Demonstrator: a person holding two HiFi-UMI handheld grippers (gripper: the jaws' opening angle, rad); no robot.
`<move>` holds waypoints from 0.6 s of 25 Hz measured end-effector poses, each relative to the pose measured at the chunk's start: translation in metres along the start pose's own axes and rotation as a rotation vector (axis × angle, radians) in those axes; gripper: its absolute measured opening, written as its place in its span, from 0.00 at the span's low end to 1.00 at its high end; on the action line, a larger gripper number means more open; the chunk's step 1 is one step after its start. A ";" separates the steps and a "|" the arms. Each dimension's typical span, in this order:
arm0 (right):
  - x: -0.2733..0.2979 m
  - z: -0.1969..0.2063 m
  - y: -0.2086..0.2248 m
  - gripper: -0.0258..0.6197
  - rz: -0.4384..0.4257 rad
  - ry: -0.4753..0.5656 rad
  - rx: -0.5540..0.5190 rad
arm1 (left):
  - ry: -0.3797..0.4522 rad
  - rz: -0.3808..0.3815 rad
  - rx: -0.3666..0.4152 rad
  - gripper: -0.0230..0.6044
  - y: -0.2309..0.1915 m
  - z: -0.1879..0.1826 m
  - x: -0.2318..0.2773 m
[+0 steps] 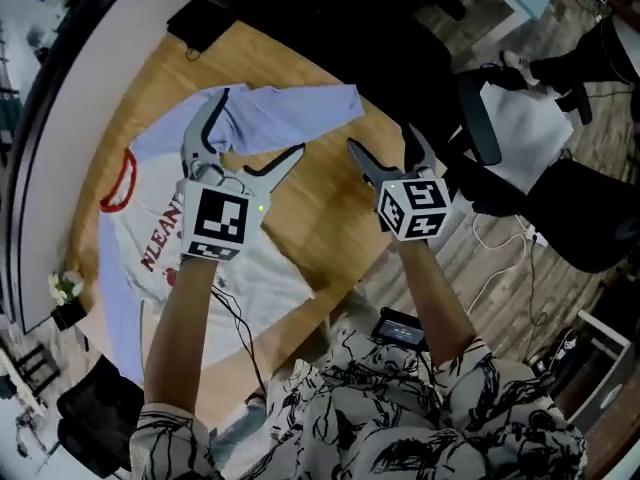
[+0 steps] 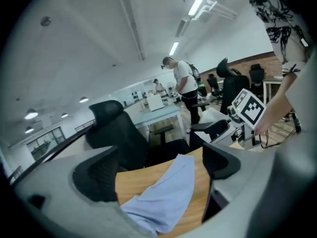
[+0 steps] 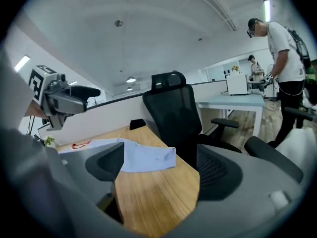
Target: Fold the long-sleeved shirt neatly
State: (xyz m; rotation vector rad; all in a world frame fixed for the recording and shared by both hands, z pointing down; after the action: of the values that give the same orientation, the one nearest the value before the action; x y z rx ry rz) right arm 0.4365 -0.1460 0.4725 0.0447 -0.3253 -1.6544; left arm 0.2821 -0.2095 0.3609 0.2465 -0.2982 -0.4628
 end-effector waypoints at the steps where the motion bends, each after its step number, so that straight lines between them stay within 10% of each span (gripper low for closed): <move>1: 0.000 0.005 0.005 0.73 0.017 -0.005 0.012 | -0.019 0.057 0.013 0.85 0.007 0.010 0.022; 10: -0.014 0.027 0.028 0.73 0.053 0.014 0.193 | -0.217 0.434 0.093 0.56 0.068 0.115 0.152; 15: -0.023 0.033 0.028 0.73 0.034 0.013 0.222 | -0.284 0.523 0.106 0.39 0.086 0.146 0.175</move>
State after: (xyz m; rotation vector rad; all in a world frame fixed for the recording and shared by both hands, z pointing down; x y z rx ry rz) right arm 0.4586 -0.1198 0.5069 0.2156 -0.4957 -1.5782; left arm 0.4167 -0.2421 0.5616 0.1963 -0.6457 0.0392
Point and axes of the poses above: the fingertips, and each gripper's own axes: x forward along the fingers, y to its right, z out of its underside, the point moved 2 cm from there along -x, backward along the fingers, and after that the axes turned 15 degrees about y, right-handed, at the moved point
